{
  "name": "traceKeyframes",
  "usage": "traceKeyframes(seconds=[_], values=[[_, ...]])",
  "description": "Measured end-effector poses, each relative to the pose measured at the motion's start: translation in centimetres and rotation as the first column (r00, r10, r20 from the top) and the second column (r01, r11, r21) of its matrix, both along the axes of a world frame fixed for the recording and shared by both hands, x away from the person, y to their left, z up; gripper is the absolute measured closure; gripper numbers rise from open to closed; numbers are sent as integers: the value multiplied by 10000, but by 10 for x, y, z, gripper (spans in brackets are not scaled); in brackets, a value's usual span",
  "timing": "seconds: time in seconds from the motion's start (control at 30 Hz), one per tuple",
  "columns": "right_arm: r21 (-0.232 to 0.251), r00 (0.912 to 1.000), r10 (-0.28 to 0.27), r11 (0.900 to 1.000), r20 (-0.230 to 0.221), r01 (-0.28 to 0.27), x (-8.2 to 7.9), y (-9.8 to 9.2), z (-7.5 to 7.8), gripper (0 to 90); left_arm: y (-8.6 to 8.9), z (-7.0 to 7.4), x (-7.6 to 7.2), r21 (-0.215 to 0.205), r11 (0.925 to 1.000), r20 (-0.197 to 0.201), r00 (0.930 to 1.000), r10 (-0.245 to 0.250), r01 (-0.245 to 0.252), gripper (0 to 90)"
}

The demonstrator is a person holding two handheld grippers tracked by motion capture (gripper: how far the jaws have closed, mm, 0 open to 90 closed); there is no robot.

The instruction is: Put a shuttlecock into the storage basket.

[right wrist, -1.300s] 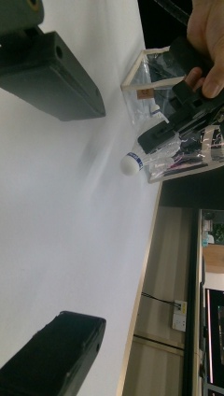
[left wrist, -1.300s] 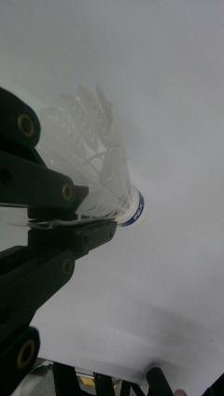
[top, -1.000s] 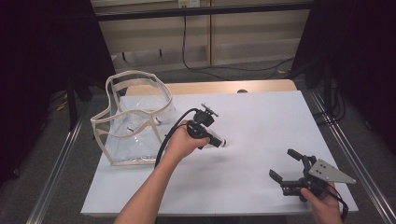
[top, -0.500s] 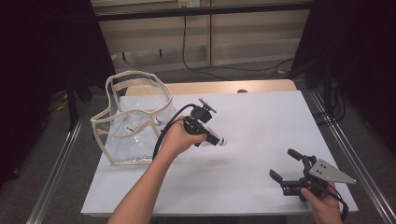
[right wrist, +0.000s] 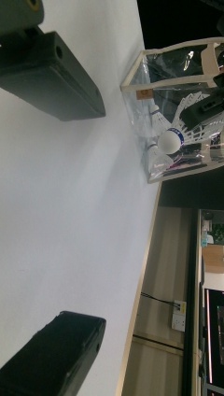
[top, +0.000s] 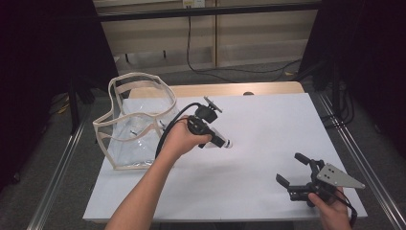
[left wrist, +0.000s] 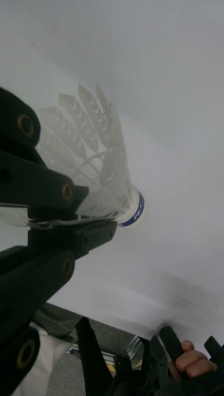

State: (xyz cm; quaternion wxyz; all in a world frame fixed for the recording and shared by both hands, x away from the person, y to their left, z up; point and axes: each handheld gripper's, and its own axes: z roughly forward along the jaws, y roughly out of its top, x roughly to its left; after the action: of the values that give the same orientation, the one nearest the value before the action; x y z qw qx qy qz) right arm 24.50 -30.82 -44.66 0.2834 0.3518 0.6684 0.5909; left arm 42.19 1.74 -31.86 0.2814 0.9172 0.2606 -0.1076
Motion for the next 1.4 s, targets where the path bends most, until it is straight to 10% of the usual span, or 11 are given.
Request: traceKeyframes(seconds=[1.4], values=[[-16, 10000, 37, 10000, 16, -36, 0, 0, 0, 10, 4, 47, 3, 221, 9997, 66, 10000, -70, 69, 882]])
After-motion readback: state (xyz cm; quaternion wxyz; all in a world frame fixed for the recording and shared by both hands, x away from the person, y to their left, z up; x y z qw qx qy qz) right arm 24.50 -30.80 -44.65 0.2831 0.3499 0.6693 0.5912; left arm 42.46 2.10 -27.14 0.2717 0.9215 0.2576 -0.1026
